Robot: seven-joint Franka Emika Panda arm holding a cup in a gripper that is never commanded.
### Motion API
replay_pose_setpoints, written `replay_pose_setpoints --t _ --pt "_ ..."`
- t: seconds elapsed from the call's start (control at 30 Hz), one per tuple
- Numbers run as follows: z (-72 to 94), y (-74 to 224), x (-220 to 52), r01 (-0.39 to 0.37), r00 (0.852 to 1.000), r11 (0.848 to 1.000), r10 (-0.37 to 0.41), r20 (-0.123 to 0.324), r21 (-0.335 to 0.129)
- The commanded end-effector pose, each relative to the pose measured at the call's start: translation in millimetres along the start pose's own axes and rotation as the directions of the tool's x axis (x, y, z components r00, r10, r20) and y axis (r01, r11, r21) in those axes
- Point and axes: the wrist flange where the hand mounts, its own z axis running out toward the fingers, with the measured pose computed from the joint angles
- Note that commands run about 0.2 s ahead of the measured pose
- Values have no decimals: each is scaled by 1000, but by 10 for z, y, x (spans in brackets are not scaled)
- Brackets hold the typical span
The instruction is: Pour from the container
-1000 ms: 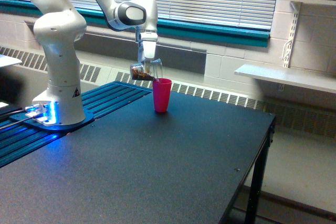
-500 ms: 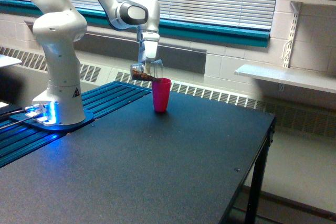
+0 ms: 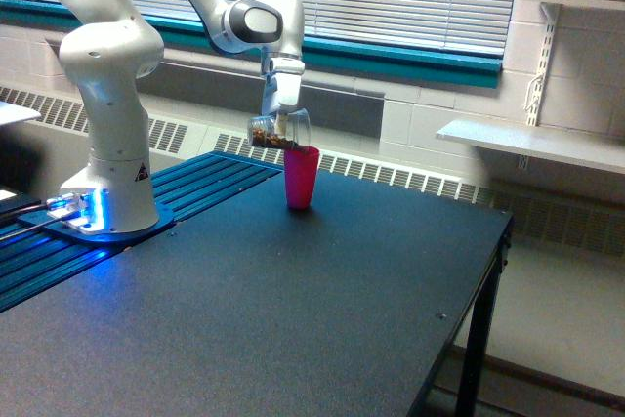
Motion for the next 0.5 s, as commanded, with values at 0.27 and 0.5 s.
replay_pose_setpoints --t 0.27,0.5 --pt "-28 -100 68 60 998 998 -60 -10 -6" --pt "-32 -128 109 76 997 997 -76 -30 -4"
